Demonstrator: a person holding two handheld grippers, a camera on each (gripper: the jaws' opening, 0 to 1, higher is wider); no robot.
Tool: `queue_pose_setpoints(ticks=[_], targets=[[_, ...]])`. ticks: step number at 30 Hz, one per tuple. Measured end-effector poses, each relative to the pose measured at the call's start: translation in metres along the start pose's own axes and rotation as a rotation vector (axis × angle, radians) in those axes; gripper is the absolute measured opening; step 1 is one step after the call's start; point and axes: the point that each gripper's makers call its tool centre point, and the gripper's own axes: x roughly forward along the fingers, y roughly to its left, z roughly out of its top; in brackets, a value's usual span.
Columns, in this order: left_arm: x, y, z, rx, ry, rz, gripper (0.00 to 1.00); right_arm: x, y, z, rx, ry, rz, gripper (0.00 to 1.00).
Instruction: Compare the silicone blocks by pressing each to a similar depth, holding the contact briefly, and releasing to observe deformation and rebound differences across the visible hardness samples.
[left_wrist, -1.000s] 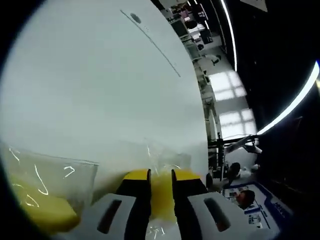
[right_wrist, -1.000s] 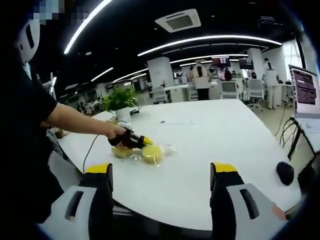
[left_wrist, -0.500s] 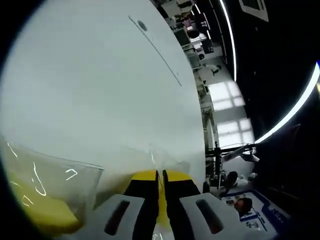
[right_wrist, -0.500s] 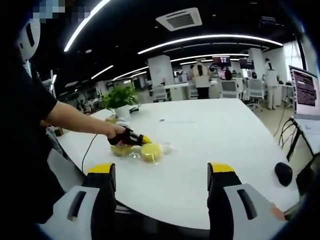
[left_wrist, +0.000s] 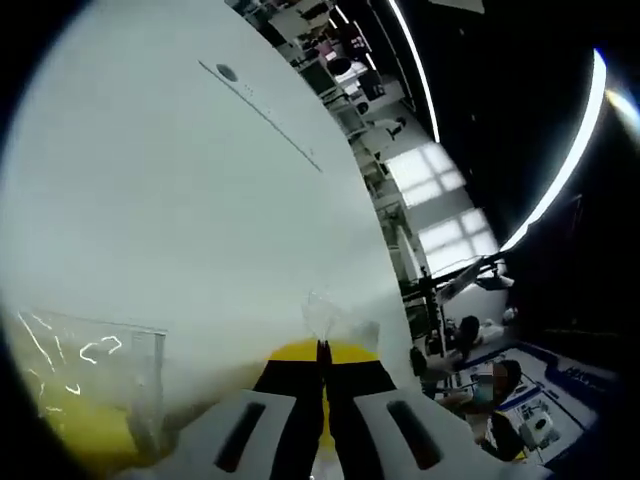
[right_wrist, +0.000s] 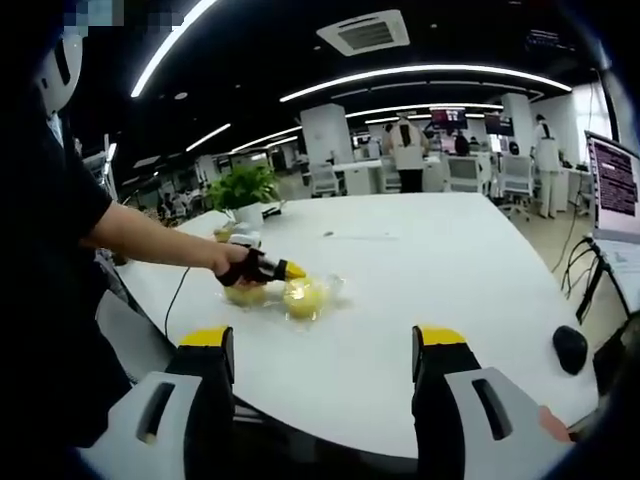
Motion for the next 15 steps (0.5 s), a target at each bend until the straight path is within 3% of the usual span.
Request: queue_pose_setpoints(ticks=[10,15], targets=[[-0.017,-0.041,-0.020,0.137,-0.033,-0.122,0.00,0.010,0.008,0.004,-0.025,0.003,0.047,0.65],[-0.027,-0.057,-0.026,0.164,-0.051,-0.172,0.00,0.011,0.013,0.005,-0.038,0.004,0.063,0.64]])
